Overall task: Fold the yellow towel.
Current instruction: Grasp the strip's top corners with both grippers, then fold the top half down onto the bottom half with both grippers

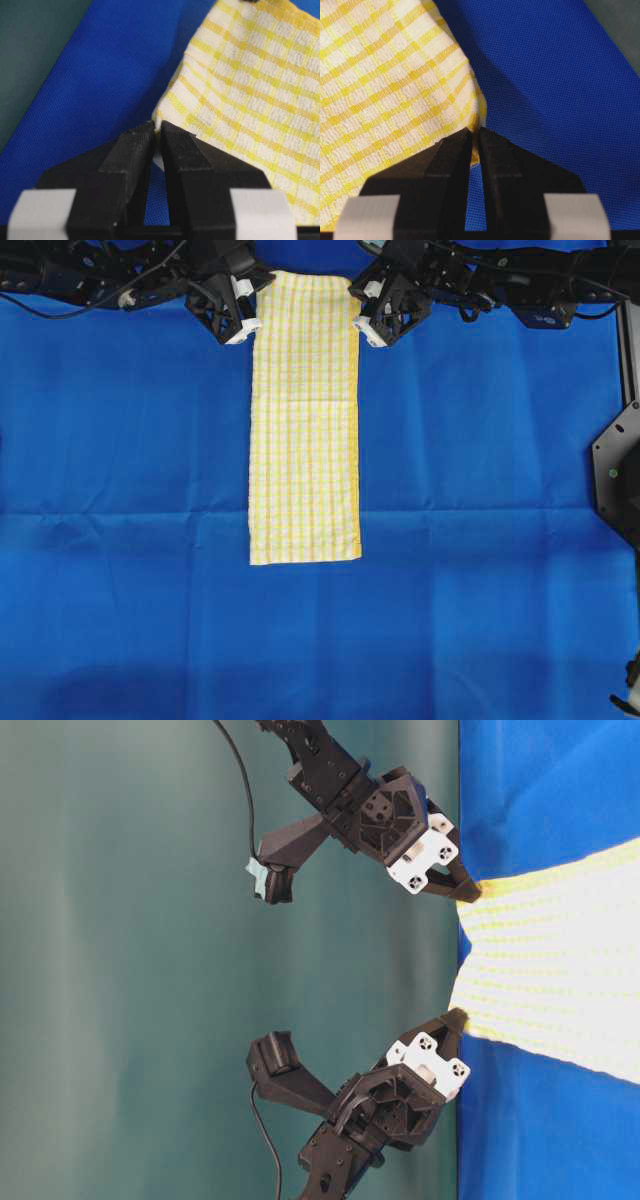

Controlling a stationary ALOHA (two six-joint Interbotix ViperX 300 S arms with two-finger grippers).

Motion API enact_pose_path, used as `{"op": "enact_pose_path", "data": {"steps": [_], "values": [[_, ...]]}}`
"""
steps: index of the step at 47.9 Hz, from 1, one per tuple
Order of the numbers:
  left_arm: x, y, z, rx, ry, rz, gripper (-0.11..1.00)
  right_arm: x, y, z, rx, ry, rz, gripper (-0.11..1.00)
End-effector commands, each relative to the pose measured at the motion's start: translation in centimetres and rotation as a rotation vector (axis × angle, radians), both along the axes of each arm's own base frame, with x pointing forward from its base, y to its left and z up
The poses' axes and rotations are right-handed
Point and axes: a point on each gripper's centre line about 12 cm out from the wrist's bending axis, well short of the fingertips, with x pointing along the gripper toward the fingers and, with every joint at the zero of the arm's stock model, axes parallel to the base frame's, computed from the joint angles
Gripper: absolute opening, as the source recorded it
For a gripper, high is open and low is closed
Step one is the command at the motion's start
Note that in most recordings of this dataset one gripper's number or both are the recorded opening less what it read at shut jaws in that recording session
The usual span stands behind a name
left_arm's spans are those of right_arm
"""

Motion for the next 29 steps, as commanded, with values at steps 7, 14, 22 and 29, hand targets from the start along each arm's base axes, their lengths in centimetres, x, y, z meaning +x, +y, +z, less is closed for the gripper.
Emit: {"op": "enact_pose_path", "data": {"steps": [7,14,22,29], "values": [[0.7,-1.7,2.2,0.011,-0.018,-0.045,0.04,0.2,0.6,1.9,-0.022,-0.042,0.012,0.05],[0.2,-3.8,2.4,-0.004,-0.006,-0.081,0.04,0.0,2.7,2.4,-0.023,-0.049,0.053,0.05],[-0.7,-6.9,2.9,-0.027,-0.015,-0.124,0.04,-0.4,5.7,2.9,-0.01,-0.065,0.102,0.05],[-0.9,-10.1,3.3,-0.032,-0.018,-0.195,0.04,-0.6,8.9,3.2,0.003,-0.092,0.162,0.05]]}}
